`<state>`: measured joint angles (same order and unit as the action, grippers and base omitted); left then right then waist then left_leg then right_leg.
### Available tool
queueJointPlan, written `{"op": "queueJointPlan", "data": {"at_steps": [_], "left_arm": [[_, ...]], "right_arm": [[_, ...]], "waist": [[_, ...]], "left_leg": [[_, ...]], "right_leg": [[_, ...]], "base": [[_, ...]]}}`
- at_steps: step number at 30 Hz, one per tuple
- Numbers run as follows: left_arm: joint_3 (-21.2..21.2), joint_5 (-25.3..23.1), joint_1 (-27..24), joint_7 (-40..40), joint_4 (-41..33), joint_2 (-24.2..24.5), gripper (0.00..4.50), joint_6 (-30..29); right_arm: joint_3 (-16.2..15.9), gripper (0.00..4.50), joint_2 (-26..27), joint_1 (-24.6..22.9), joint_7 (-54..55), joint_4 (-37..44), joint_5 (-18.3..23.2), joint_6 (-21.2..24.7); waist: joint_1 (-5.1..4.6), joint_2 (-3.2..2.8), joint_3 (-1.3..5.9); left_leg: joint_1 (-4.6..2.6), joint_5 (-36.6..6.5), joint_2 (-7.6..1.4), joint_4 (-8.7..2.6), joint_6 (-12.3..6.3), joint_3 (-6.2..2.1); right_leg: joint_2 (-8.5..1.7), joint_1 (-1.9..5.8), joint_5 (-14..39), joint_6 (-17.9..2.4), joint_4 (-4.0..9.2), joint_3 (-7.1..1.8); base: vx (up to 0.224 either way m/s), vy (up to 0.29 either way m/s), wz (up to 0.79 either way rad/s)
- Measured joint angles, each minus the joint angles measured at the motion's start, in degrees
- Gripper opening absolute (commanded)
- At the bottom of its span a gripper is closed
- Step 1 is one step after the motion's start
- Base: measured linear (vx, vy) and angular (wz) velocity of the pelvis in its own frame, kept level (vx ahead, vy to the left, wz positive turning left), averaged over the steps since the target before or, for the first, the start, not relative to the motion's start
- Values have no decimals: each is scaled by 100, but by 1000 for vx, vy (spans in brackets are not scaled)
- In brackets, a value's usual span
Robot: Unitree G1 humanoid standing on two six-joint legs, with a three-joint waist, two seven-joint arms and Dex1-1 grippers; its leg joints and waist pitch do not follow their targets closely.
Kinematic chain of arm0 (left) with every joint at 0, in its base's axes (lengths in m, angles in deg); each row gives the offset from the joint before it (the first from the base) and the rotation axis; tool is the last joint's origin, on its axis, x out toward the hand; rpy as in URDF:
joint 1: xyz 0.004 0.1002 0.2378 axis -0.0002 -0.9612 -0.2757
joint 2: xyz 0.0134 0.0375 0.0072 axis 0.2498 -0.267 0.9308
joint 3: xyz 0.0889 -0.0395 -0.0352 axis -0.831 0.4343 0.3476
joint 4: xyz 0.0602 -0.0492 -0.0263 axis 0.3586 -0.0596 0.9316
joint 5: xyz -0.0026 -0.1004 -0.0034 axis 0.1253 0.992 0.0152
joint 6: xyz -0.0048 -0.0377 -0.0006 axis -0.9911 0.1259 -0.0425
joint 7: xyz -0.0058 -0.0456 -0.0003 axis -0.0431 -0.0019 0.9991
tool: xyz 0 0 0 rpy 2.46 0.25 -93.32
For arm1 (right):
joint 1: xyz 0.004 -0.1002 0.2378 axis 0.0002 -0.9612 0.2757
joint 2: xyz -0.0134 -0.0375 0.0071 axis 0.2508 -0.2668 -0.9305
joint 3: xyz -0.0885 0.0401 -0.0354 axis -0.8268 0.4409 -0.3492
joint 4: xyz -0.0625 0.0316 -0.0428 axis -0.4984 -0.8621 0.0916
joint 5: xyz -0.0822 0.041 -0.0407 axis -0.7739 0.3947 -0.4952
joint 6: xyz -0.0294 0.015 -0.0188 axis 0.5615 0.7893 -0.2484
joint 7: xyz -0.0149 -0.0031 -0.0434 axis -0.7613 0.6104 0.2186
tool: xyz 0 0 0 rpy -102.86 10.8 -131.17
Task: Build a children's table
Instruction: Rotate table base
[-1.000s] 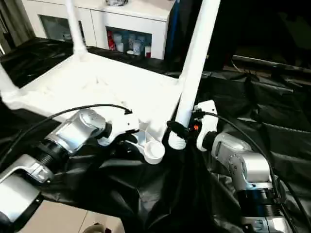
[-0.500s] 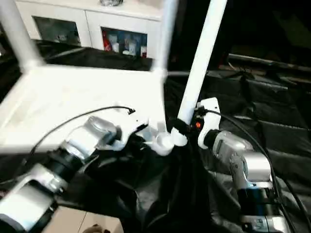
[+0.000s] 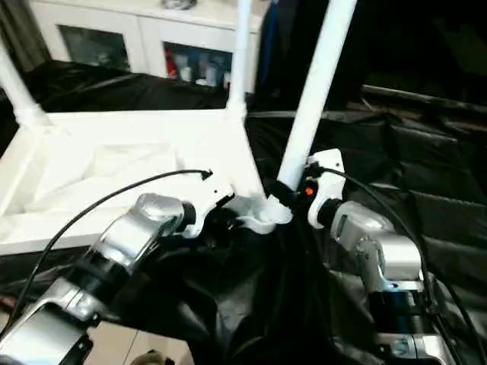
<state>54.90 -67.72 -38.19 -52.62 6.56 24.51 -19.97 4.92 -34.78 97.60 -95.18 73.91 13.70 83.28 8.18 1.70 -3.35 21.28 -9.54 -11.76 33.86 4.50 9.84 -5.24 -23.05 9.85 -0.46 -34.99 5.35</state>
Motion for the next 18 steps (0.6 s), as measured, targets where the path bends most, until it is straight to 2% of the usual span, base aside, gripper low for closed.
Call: {"op": "queueJointPlan", "data": {"at_steps": [1, 6, 12, 18], "left_arm": [[-30, 13, 49, -146, -8, 50, 99, 8], [-130, -48, 98, -352, 12, 304, 98, 137], [-109, -61, 414, -637, 600, 415, 100, 677], [-124, -53, 575, -931, 1100, 357, 100, 875]], "right_arm": [[-5, 193, 15, 7, -2, -4, -13, 0], [-15, 193, 18, 5, -15, -3, -14, 0], [-43, 193, 16, 0, -57, 2, -12, 0], [-42, 193, 16, 0, -71, 3, -14, 0]], "waist": [[10, -1, 1], [3, -2, 1], [7, -3, 1], [10, -5, 0]], "left_leg": [[-1, 0, 0, 0, 1, 0], [-3, 1, 0, 0, 1, 0], [-4, 1, 0, 0, 2, 0], [-4, 1, 0, 0, 2, 0]], "right_leg": [[0, 0, 0, 0, -1, 0], [0, 1, 2, 4, -3, -1], [0, 2, 2, 3, -2, -2], [0, 2, -1, -2, -3, -2]], "base": [[0, 0, 0], [0, 0, 0], [0, 0, 0], [0, 0, 0]]}}
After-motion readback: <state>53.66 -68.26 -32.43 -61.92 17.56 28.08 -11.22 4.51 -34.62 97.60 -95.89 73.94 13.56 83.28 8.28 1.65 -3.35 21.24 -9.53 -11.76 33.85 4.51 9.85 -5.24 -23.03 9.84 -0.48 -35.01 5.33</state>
